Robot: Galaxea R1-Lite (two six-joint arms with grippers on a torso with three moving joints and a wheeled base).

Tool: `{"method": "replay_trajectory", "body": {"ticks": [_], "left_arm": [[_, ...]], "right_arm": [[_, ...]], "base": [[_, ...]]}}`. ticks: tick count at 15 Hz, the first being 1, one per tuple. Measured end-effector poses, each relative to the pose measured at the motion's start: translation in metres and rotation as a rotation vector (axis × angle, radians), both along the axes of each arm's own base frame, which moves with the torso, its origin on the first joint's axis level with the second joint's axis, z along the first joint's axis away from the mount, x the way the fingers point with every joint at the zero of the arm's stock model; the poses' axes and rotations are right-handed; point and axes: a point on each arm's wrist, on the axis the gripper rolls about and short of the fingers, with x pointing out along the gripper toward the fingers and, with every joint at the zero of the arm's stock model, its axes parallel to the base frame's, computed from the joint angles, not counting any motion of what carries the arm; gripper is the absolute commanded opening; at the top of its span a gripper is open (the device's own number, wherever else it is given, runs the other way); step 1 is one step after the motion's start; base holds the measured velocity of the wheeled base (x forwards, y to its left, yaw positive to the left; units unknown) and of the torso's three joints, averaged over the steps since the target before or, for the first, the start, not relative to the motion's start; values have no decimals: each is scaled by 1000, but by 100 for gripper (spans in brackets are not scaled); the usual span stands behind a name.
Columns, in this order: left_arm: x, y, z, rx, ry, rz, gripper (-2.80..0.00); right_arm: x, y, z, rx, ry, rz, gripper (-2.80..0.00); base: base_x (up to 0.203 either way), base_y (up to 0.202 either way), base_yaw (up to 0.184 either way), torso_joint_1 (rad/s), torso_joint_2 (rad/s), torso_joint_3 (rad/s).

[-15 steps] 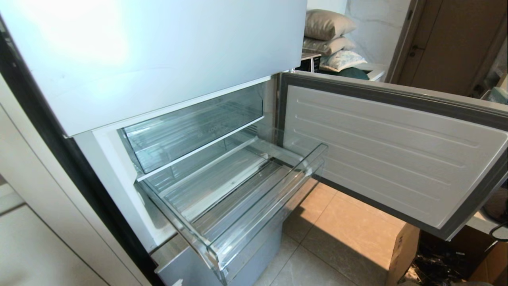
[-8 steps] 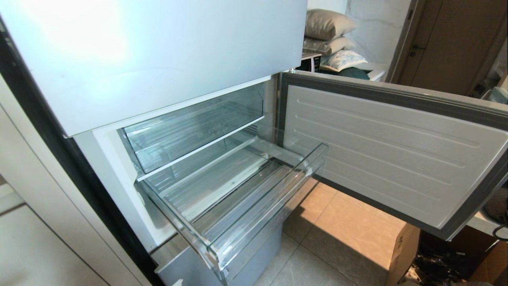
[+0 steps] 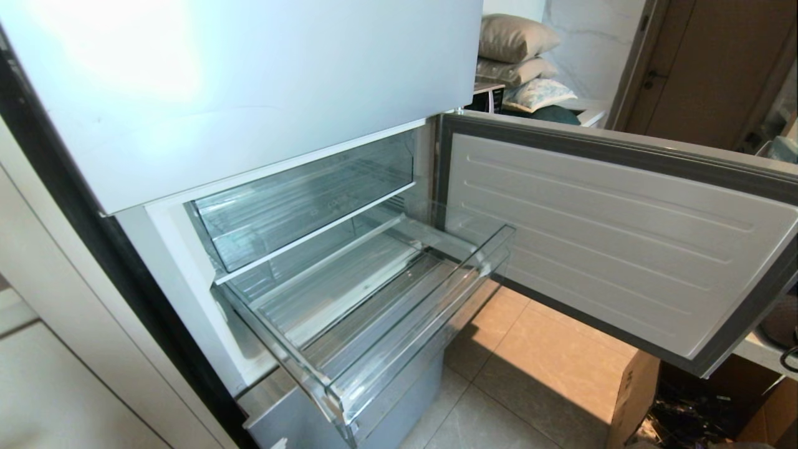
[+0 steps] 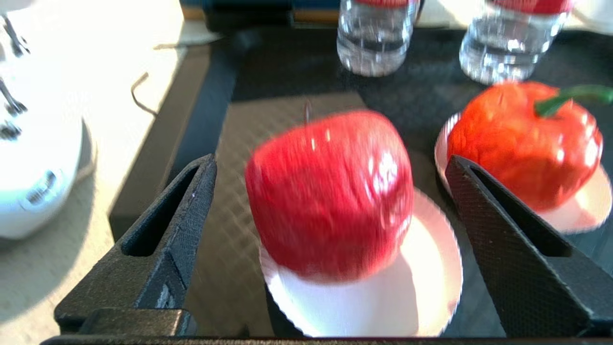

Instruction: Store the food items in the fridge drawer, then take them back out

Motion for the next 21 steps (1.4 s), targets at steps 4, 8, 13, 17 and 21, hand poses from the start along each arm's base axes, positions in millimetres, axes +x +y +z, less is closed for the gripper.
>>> {"method": "replay_trajectory", "body": {"ticks": [4,8,13,17,21], "left_arm": [[0,0,0,0,0,0,-280],[0,0,0,0,0,0,-280],[0,0,0,0,0,0,-280],[0,0,0,0,0,0,-280],[0,0,0,0,0,0,-280]], "right_arm": [[8,-4,11,-35,-36,12,0],[18,-4,18,-57,-62,112,0],[28,1,18,-41,-47,152,0],[29,4,15,-11,-23,192,0],[25,8,17,7,-10,210,0]], "base": [[0,0,0,0,0,0],[0,0,0,0,0,0],[0,0,0,0,0,0],[0,0,0,0,0,0],[0,0,0,0,0,0]]}}
